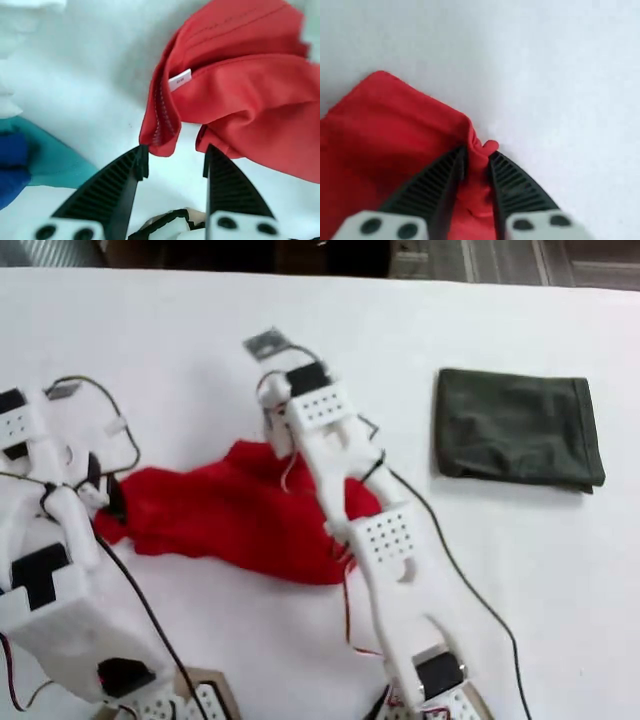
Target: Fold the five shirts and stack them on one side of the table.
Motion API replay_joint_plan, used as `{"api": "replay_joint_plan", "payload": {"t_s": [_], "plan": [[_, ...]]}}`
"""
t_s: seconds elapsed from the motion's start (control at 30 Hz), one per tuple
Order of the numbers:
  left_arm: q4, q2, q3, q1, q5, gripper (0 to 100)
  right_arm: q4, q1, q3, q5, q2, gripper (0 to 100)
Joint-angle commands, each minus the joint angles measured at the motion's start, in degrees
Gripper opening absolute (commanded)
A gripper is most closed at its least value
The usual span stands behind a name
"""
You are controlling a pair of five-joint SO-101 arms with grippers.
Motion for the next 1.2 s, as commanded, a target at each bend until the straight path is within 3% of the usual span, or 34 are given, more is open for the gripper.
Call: {"api": "replay_joint_plan", "payload": {"t_s": [0.0,0.3,0.5,0.7,0.9,1.03,1.17], "plan": [[0.7,-0.26,-2.42,-0.26,-0.35,19,2.59,2.86,-11.6,-0.26,-0.66,2.0],[-0.53,-0.18,-2.42,-0.18,-0.35,19,4.62,6.02,-19.08,2.64,-0.4,2.0],[-1.05,-0.18,-2.42,-0.18,-0.35,19,4.88,2.07,-8.79,4.4,-8.13,2.0],[-2.9,-0.18,-2.51,0.18,-1.41,19,4.7,-3.38,11.96,4.31,-21.49,2.1],[-10.55,-0.18,-6.29,0.97,-15.91,19,3.82,1.01,20.4,4.22,-23.96,2.1],[-16.35,-0.09,-7.6,0.97,-34.2,19,3.56,6.2,20.4,4.57,-24.22,2.1],[-17.23,0.0,-5.41,1.05,-51.52,19,3.65,9.1,20.4,4.66,-24.31,2.1]]}}
